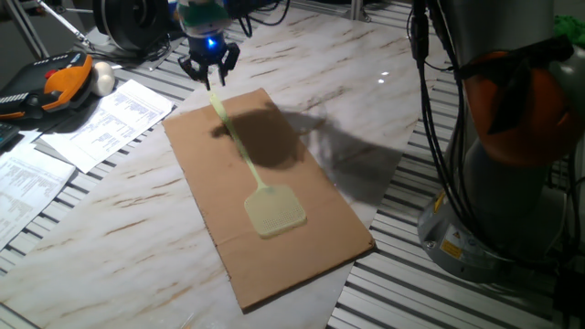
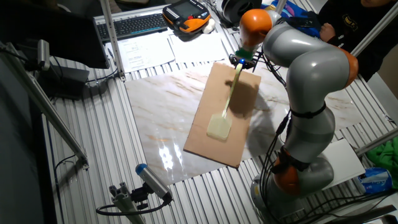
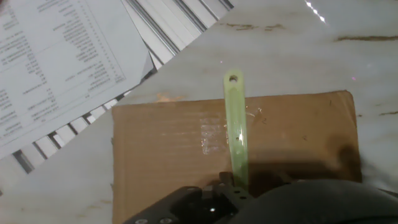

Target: Swat with a flyswatter

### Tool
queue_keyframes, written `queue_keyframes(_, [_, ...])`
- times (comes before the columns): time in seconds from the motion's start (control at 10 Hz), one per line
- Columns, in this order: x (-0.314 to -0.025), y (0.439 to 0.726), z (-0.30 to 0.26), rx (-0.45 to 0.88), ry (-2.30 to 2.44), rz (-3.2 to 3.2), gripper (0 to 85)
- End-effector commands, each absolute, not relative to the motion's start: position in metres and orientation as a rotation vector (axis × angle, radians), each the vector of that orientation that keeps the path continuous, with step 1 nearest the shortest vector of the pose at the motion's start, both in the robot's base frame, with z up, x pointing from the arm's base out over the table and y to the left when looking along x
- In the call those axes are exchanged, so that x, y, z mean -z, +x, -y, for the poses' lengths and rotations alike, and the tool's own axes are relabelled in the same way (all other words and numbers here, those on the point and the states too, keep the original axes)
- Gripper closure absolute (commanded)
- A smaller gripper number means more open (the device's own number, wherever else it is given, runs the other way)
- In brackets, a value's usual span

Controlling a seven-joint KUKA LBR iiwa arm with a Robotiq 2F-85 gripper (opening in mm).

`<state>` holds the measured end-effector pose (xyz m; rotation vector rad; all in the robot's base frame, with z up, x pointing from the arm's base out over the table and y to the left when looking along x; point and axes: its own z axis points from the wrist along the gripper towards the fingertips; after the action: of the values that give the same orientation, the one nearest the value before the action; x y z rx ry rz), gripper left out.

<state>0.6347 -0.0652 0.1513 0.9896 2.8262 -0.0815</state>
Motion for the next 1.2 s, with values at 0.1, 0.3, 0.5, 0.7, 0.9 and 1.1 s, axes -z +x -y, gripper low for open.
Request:
queue_keyframes(0.1, [-0.158,0.634,0.069,0.087,0.967,-2.856,34.0])
queue_keyframes(0.3, [-0.165,0.633,0.072,0.072,0.894,-2.901,34.0])
queue_keyframes(0.5, [-0.167,0.633,0.073,0.049,0.781,-2.951,34.0])
queue_keyframes(0.7, [-0.169,0.632,0.073,0.064,0.662,-2.970,34.0])
queue_keyframes(0.9, [-0.171,0.630,0.073,0.039,0.540,-2.988,34.0])
queue_keyframes(1.1, [-0.173,0.632,0.076,0.064,0.456,-2.989,34.0])
